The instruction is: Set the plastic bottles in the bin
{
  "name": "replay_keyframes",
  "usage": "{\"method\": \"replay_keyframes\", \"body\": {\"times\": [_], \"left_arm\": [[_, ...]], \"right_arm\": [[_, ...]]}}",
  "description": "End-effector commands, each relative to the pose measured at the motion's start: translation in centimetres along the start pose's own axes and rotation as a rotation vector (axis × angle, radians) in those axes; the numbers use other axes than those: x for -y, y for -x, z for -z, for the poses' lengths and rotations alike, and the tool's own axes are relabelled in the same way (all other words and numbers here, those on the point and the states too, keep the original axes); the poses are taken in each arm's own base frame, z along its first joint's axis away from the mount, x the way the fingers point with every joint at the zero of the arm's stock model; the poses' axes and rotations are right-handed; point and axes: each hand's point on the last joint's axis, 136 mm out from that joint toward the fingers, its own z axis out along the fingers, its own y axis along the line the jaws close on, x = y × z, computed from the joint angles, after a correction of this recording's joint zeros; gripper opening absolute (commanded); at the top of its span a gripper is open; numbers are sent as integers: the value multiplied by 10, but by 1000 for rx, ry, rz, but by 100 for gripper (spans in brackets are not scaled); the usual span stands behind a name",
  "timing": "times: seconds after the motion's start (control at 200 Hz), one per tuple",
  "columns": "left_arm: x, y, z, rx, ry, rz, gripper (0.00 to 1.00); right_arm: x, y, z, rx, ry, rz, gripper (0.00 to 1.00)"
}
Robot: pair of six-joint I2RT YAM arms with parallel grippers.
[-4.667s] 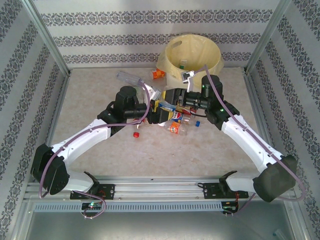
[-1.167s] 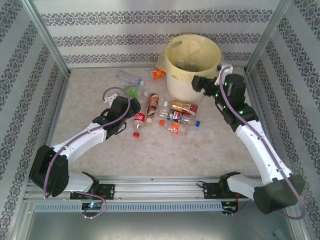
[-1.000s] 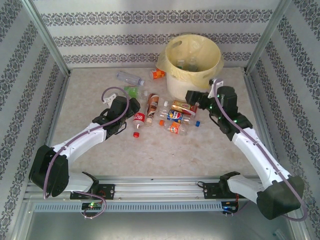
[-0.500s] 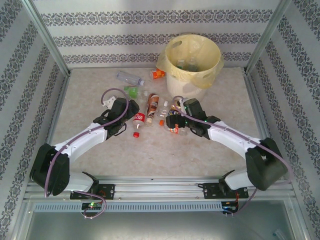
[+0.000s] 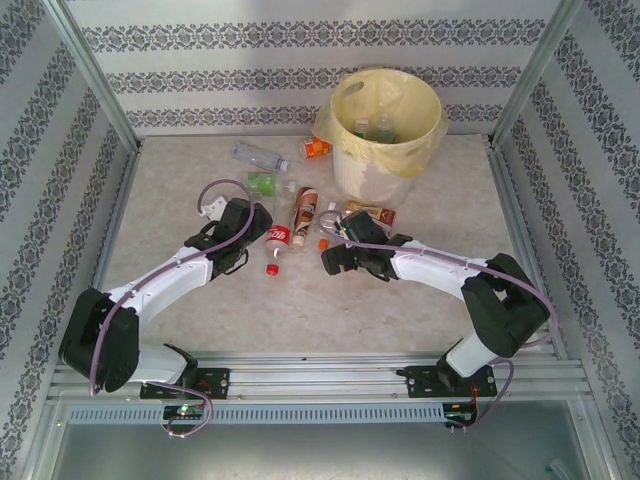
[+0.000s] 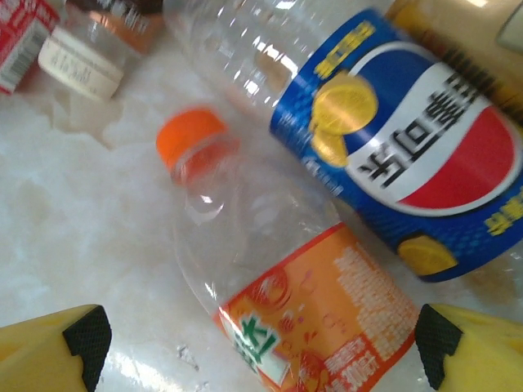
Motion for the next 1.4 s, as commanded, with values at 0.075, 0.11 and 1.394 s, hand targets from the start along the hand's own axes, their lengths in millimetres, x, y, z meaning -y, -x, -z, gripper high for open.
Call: {"method": "replay_keyframes", "body": {"times": [0.075,0.11,1.394], "left_arm": [[-16,9,8,39,48,26,99],[-17,9,7,39,51,28,99],[-5,11,10,6,28,-9,100]], "right_arm": [[-26,-23,1,-110,95,57,96],[-29,-23,1,-112,107,59,96],[-14,3,24,90,-189,159,47]]}}
